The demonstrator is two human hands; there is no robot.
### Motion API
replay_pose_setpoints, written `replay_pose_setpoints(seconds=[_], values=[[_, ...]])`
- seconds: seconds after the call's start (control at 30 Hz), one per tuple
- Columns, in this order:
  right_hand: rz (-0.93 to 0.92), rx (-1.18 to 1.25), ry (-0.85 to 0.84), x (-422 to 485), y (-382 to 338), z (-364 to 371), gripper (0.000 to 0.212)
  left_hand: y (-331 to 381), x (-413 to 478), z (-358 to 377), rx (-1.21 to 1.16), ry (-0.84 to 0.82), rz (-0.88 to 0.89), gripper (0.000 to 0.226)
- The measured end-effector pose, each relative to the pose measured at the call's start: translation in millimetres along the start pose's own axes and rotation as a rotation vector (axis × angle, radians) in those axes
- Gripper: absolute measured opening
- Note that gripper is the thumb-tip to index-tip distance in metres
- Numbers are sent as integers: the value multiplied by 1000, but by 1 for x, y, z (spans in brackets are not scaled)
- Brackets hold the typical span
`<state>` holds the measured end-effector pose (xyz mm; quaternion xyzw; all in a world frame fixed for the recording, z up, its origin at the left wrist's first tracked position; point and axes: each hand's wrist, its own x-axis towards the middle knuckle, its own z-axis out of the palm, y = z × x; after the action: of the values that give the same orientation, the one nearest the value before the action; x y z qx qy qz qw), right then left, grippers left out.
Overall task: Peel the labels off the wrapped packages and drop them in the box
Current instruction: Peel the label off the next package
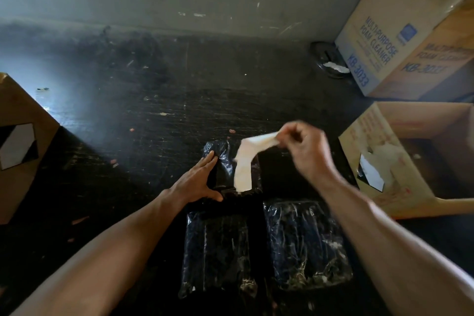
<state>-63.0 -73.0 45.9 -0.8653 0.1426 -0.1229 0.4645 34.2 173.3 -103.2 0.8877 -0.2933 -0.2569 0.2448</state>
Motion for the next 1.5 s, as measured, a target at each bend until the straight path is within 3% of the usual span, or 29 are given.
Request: replay_pose_setpoints(seconds=[0.17,0.57,0.73,0.97,1.13,1.5], values=[[-81,-140,8,33,-14,-79,12,12,1,-3,20,-9,-48,131],[102,-191,161,34,70,-148,12,94,9,-2,-128,244,-243,89],[127,-246,305,34,90,-208,9,185,45,1,-153,278,-152,86],[255,-236,465,23,141,-287,27,322,95,41,-166,180,44,85],[339,-212,504,3,182,-312,17,402,108,75,-181,115,199,76],[326,-259,399,-21,233,-320,10,444,132,135,202,122,205,96]])
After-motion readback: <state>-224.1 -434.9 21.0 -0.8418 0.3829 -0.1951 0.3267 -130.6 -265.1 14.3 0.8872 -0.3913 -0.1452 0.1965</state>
